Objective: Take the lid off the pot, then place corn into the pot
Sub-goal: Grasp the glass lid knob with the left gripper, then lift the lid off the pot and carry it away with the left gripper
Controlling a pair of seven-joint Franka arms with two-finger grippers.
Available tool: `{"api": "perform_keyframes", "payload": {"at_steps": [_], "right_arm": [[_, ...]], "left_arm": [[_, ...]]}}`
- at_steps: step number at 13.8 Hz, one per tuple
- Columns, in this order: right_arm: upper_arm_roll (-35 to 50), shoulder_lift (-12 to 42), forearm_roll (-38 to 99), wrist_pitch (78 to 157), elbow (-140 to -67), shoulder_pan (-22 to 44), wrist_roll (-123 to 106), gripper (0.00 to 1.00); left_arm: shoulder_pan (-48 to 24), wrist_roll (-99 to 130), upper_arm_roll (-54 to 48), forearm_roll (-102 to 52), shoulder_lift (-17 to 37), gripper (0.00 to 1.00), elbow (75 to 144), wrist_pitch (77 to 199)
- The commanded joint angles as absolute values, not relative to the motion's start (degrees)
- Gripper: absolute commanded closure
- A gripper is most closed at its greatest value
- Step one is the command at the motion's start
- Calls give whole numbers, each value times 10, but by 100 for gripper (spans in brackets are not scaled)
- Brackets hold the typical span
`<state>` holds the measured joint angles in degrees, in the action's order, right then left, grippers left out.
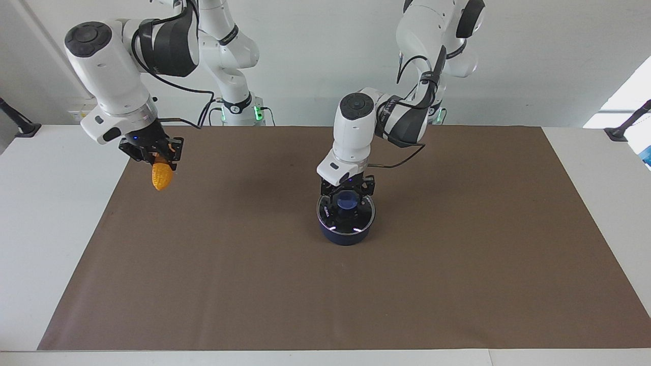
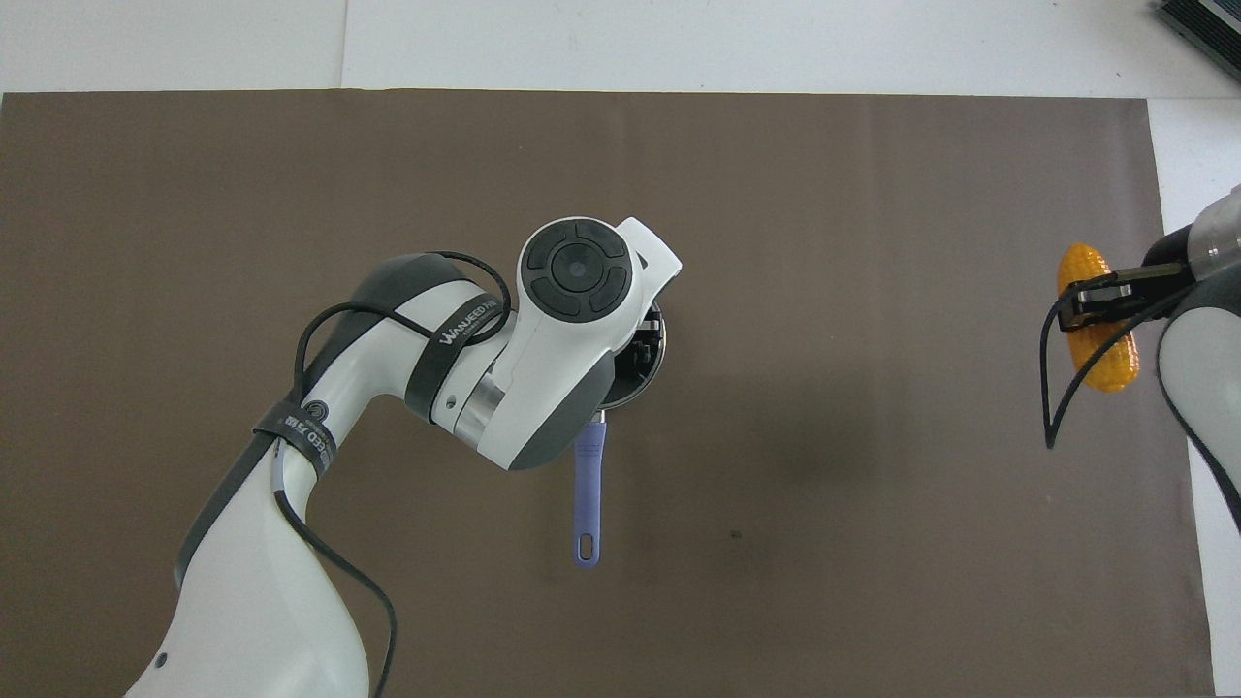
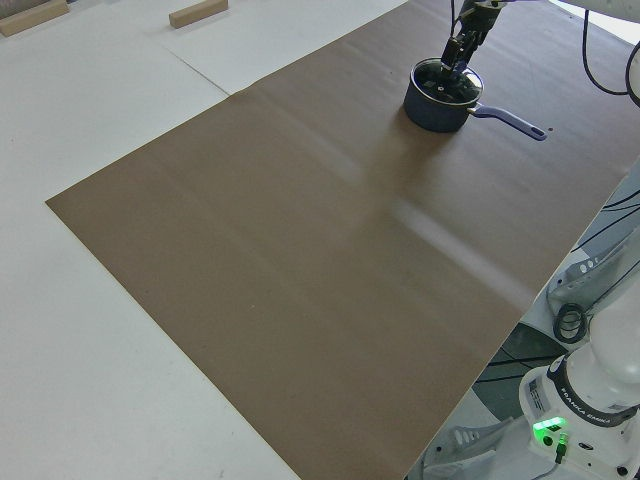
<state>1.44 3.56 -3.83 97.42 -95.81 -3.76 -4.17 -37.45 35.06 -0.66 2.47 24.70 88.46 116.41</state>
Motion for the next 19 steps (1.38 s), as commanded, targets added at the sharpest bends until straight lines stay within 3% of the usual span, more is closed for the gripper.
{"api": "perform_keyframes", "payload": {"at_steps": [1,3,6,13,17,19], "right_arm": [[17,29,-33,979,-966,-39,-29,100],[17,28,-33,979,-968,-39,-30,100],[17,29,-34,979,-967,-39,-29,100],[17,28,-33,979,-967,-35,-28,100],[17,29,-33,982,-967,-33,-6,100],[17,32,-35,994,-966,-1,21,100]], "left_arm": [[-387,362,4,47,238,70,896,1172],[-387,362,4,48,236,86,897,1167],[-387,374,3,48,229,97,896,1166],[-373,364,3,47,185,100,899,1141],[-332,320,7,48,168,100,937,1132],[-295,282,7,49,170,100,941,1144]]}}
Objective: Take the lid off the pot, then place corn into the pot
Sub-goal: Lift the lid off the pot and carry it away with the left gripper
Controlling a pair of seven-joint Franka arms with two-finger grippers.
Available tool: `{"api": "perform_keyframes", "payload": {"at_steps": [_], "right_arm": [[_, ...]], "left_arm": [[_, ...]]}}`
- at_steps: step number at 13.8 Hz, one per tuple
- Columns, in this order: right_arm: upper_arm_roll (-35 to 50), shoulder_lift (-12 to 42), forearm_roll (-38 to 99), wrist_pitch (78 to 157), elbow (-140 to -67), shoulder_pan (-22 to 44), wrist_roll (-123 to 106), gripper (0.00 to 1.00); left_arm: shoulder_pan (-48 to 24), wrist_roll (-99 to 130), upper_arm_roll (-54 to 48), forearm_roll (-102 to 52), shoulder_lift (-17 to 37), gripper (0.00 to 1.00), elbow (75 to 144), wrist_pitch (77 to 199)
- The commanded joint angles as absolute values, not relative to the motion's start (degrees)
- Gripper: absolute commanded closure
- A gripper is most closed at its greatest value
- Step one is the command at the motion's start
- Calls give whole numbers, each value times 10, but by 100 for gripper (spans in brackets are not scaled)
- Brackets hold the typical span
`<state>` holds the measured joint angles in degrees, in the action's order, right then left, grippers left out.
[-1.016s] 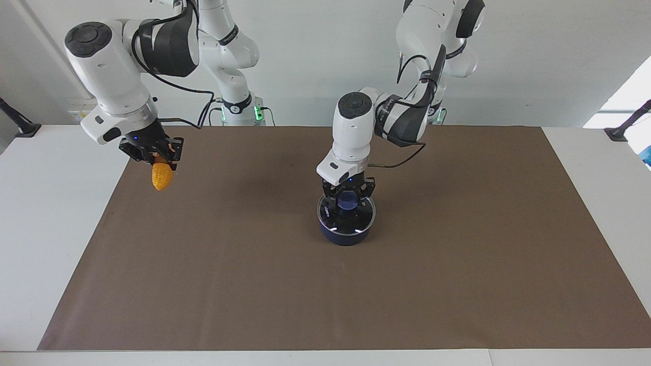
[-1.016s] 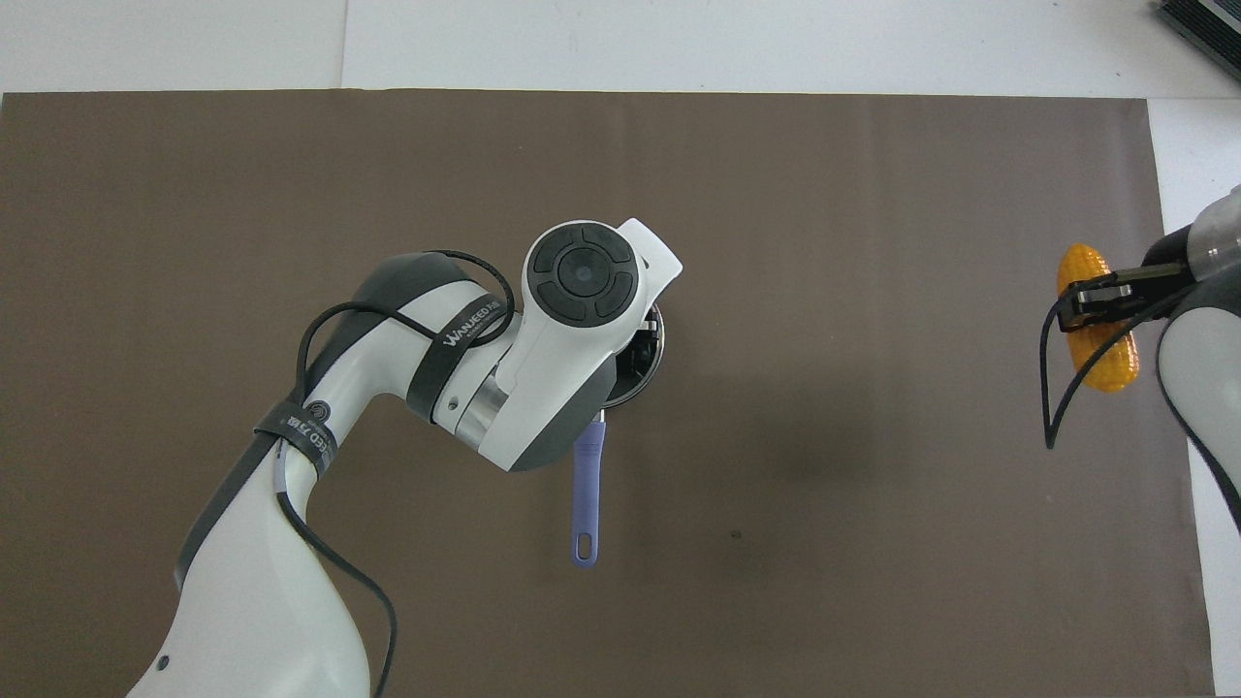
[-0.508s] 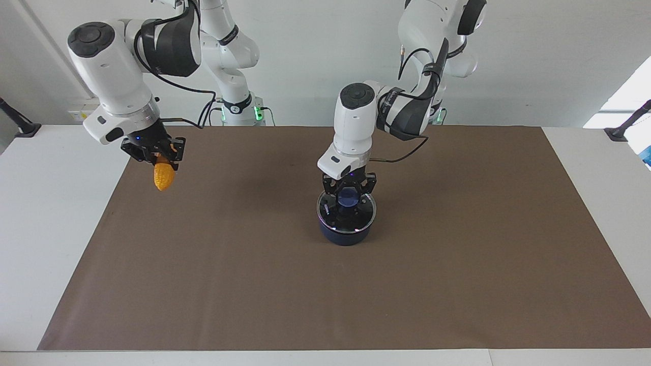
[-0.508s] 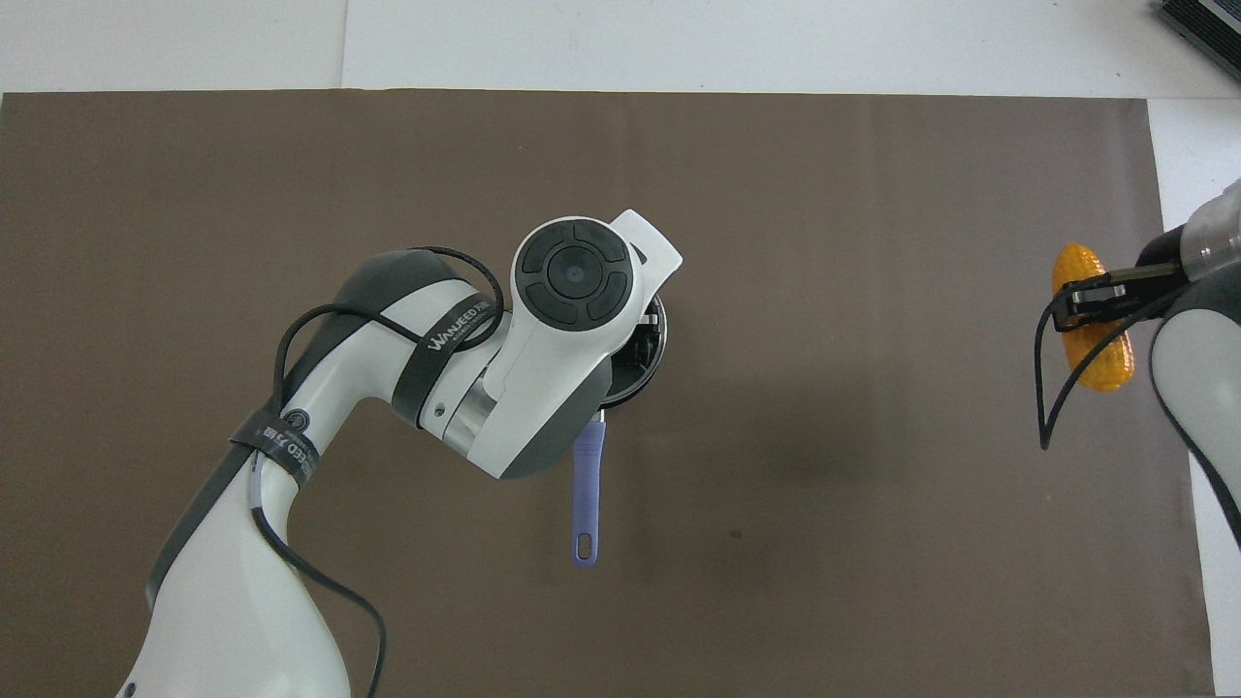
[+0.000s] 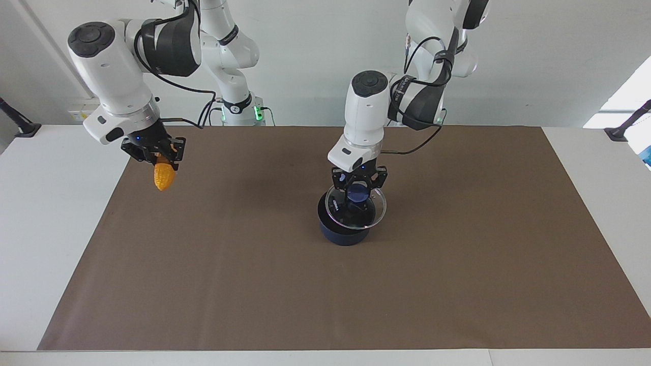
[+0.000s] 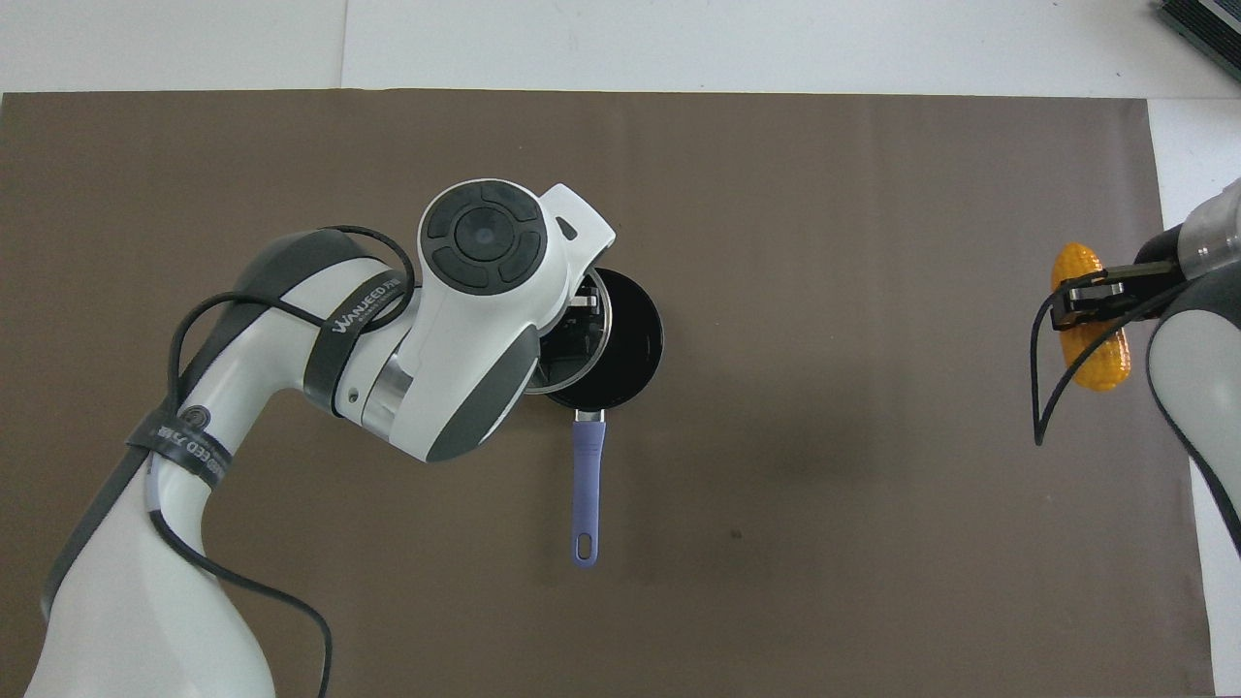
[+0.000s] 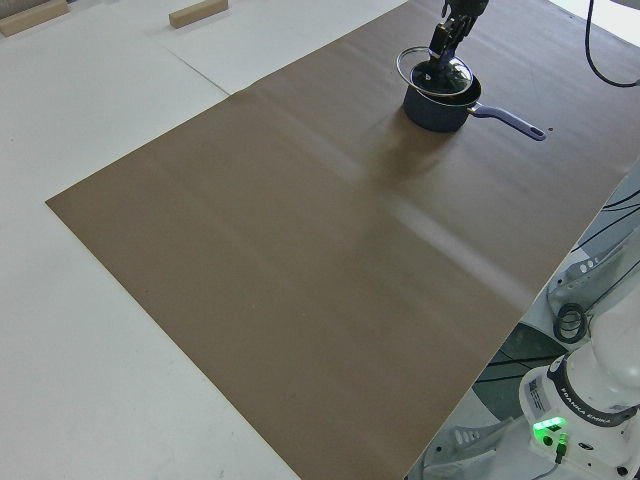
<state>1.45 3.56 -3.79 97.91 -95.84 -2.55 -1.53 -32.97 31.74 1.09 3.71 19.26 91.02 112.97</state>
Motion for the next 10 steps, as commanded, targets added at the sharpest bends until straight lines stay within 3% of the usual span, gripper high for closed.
{"api": "perform_keyframes", "payload": {"at_steps": [1,6,10], "right_arm": [[17,36,-35,1001,-966,14,49,100],[18,86,-33,1061,-945,132,215,100],[18,163,-22,1083,-869,206,357,100]], "left_arm": [[-273,251,6,48,172,100,942,1155],[-129,32,4,39,163,100,1011,1247],[-28,-149,4,13,180,100,1017,1270]]}}
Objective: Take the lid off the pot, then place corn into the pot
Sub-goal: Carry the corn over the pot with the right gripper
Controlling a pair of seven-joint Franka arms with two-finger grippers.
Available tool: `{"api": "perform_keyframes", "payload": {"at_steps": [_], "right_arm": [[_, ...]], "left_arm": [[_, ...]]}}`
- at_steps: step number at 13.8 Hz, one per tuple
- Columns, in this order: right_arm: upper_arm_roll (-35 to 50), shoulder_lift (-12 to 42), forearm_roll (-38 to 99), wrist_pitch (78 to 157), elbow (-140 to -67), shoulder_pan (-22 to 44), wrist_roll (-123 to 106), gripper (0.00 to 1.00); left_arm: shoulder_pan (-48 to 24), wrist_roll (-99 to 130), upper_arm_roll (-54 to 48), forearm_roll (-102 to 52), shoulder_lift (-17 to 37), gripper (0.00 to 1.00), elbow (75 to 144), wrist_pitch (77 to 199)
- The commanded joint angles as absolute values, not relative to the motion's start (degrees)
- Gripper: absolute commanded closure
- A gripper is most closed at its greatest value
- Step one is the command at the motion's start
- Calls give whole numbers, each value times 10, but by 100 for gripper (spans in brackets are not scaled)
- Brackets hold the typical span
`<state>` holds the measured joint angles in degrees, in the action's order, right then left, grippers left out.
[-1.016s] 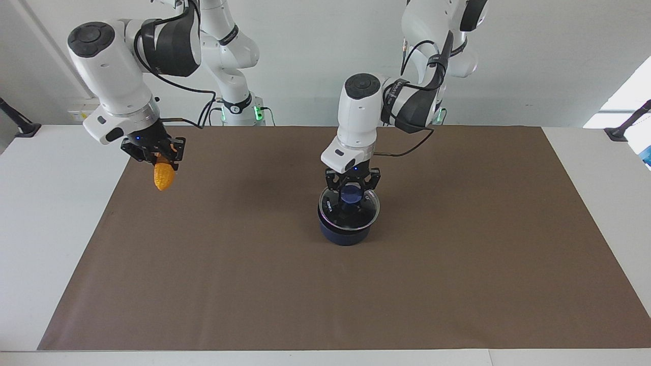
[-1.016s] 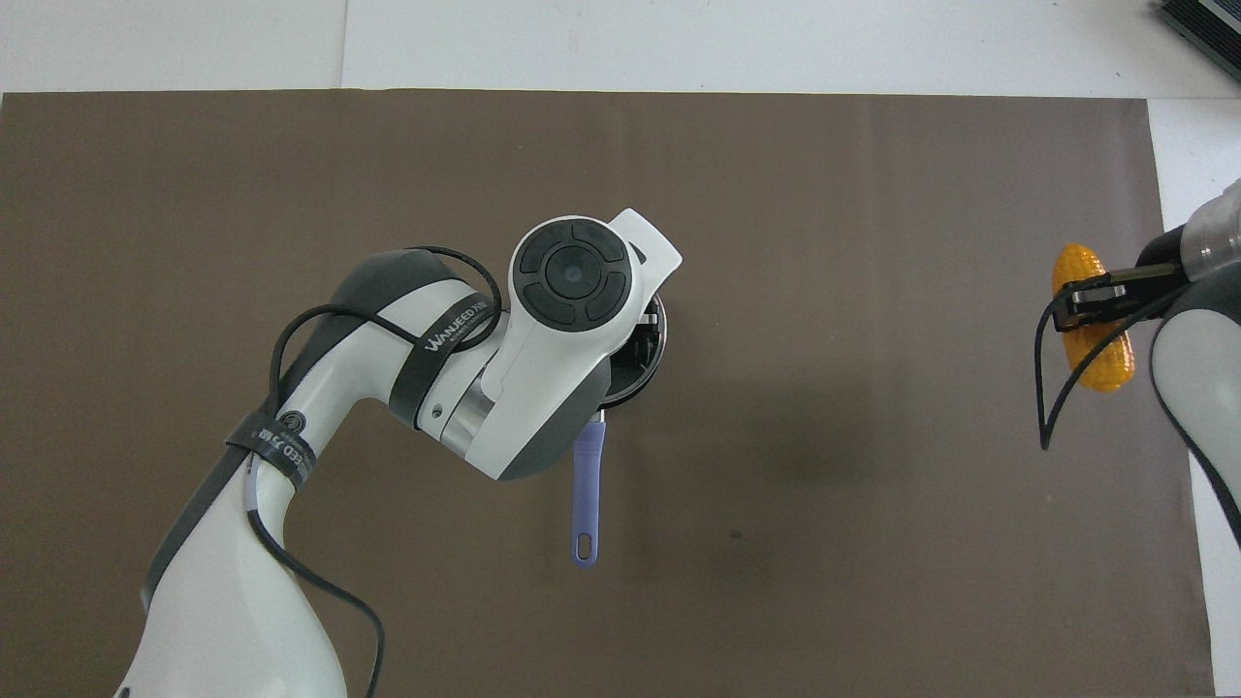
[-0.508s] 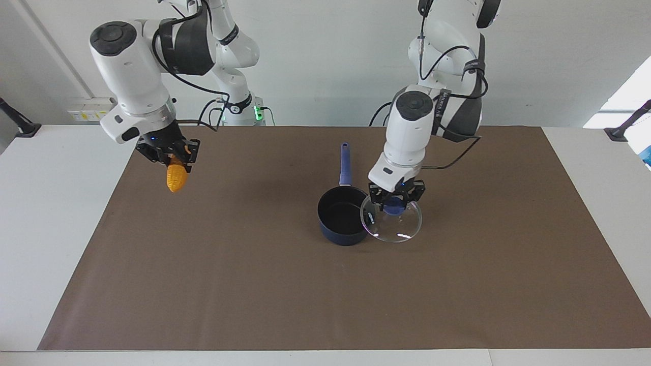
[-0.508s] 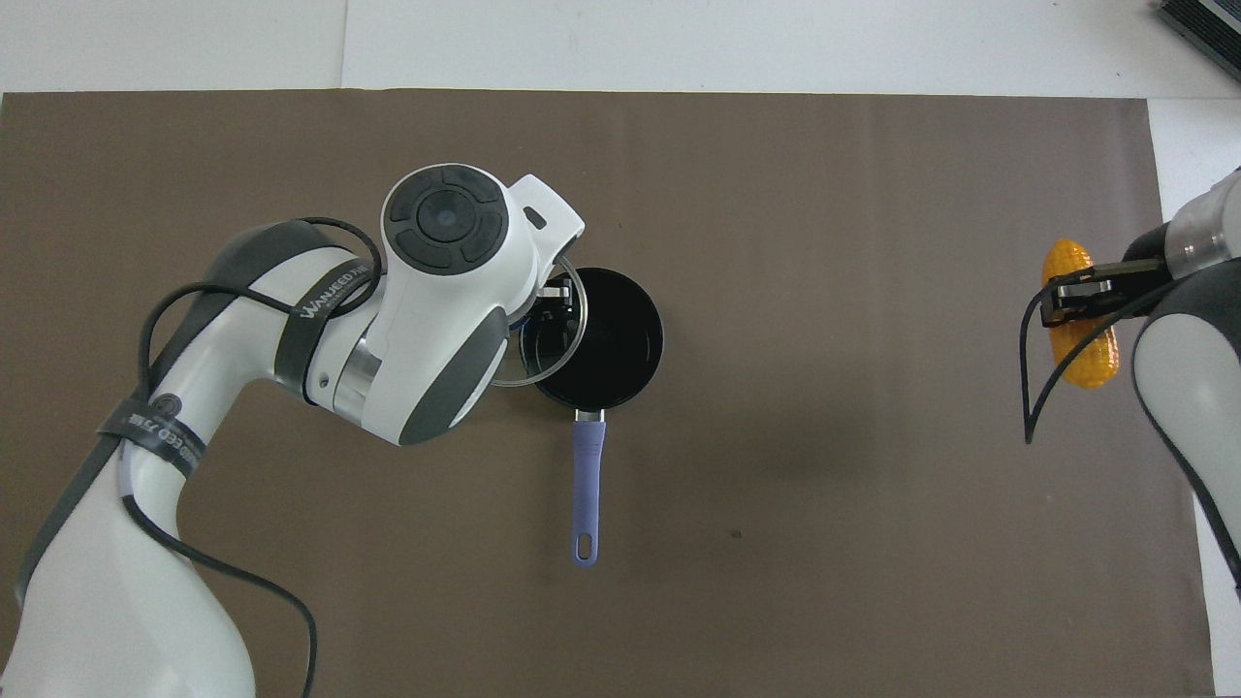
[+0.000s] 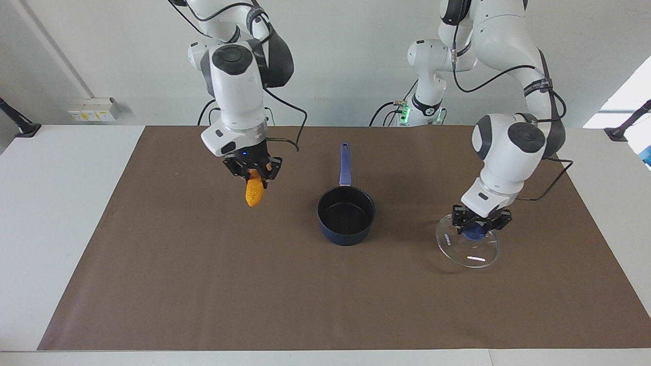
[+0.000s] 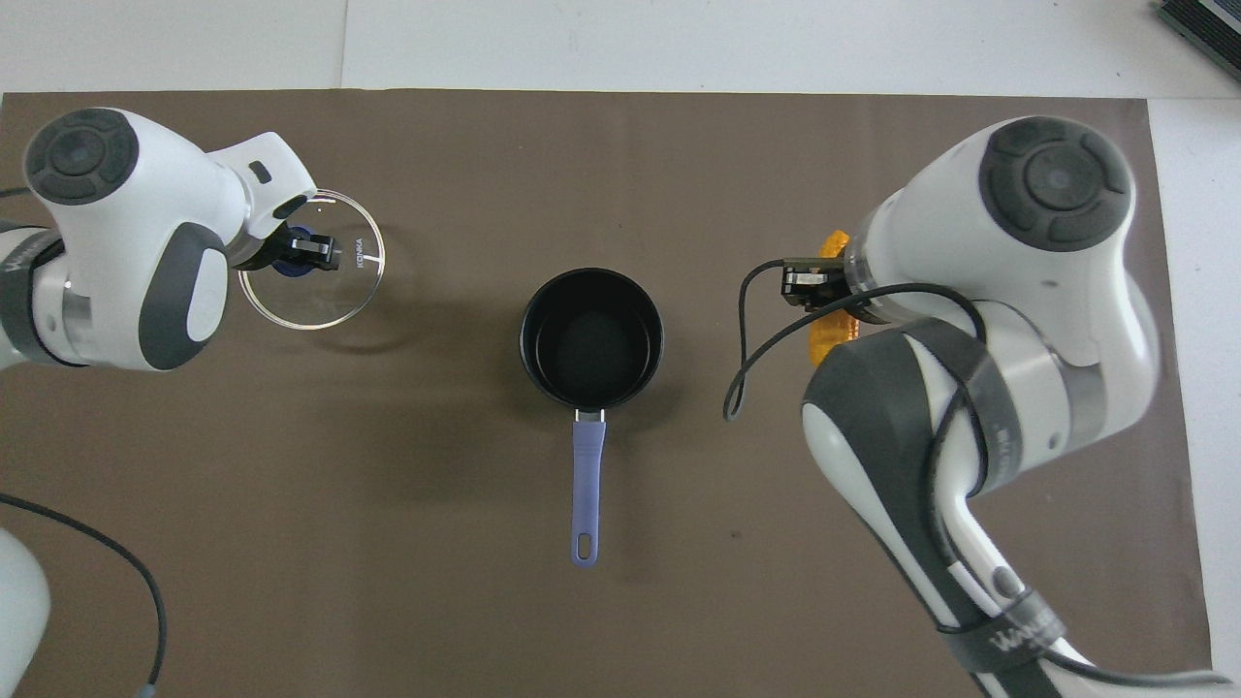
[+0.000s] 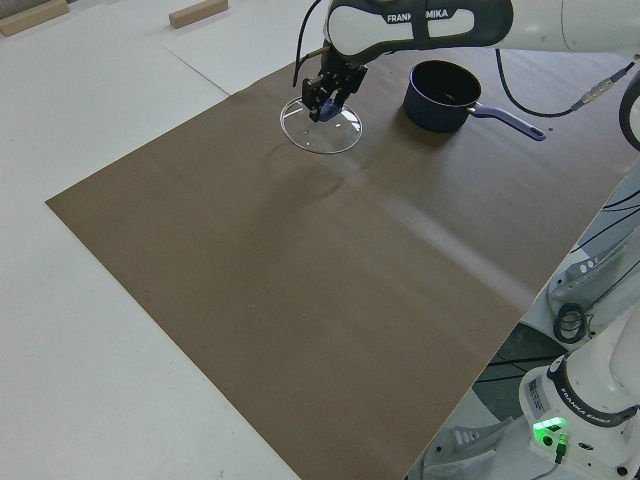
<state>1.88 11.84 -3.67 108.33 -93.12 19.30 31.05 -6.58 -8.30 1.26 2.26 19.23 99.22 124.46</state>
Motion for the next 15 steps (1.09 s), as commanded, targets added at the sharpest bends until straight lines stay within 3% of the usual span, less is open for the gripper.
{"api": "perform_keyframes", "payload": {"at_steps": [1,4,8,15], "right_arm": [[18,178,-4,1092,-858,224,386,100],[18,239,1,1110,-794,271,473,100],[18,292,4,1174,-764,303,502,100],[22,317,13,1227,-819,316,440,100]], "left_arm": [[-6,-189,4,11,190,100,1014,1286],[22,-250,5,-19,211,100,999,1306],[26,-256,4,-25,247,100,963,1296],[19,-253,4,-24,284,100,923,1256]]}}
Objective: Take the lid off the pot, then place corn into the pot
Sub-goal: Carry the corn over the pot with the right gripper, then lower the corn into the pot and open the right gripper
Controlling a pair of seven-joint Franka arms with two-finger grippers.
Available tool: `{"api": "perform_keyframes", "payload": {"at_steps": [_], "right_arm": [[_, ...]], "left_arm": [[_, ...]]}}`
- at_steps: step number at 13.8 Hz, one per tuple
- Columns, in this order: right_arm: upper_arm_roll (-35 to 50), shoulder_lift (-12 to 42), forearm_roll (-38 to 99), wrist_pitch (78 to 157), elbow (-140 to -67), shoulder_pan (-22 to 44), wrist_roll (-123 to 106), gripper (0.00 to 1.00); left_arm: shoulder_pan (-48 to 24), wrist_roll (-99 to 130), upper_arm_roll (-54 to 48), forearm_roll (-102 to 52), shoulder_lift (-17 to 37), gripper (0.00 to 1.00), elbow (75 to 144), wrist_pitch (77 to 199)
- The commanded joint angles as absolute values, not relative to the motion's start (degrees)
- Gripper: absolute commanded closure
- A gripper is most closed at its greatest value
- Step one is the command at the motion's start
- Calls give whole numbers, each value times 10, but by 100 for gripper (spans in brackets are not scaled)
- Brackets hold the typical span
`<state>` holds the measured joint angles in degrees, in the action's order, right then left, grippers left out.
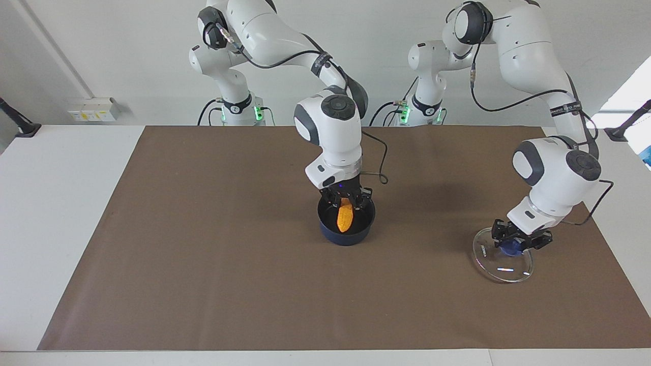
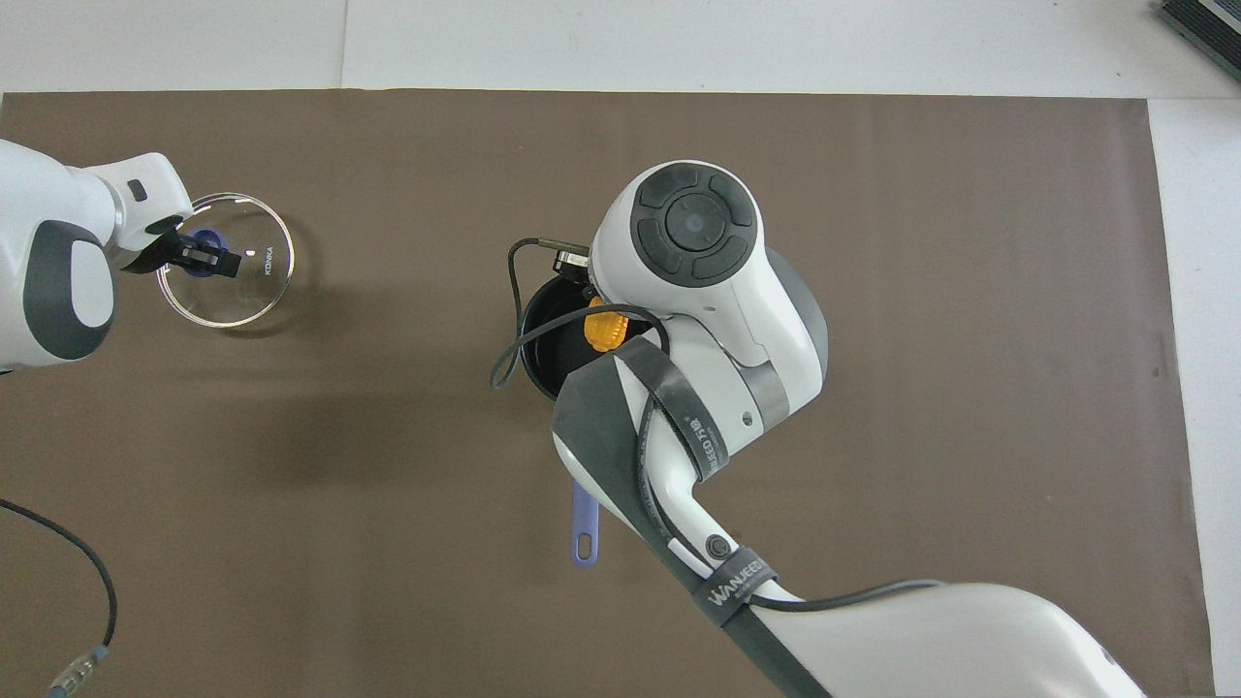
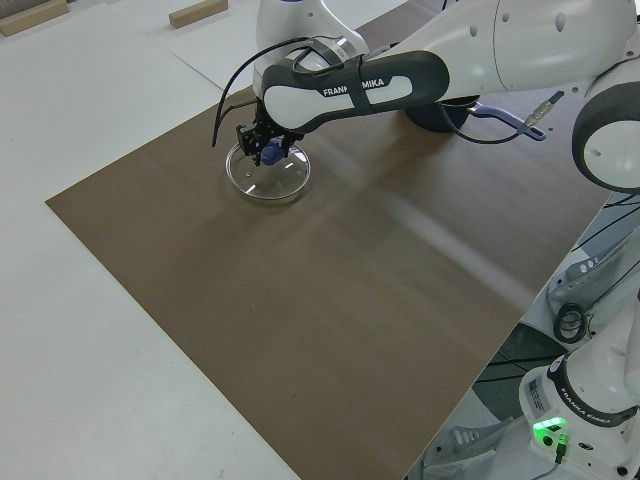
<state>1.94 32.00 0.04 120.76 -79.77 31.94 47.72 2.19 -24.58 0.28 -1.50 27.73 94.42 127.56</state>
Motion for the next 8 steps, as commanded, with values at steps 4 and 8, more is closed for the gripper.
{"api": "perform_keyframes", "payload": {"at_steps": [4,8], "right_arm": [[23,314,14,1235,-843,318,389,100],[25,316,13,1264,-875,332,388,100]], "left_arm": [[16,-250,4,-22,282,86,924,1224],[7,-248,5,-24,280,76,930,1221]]}}
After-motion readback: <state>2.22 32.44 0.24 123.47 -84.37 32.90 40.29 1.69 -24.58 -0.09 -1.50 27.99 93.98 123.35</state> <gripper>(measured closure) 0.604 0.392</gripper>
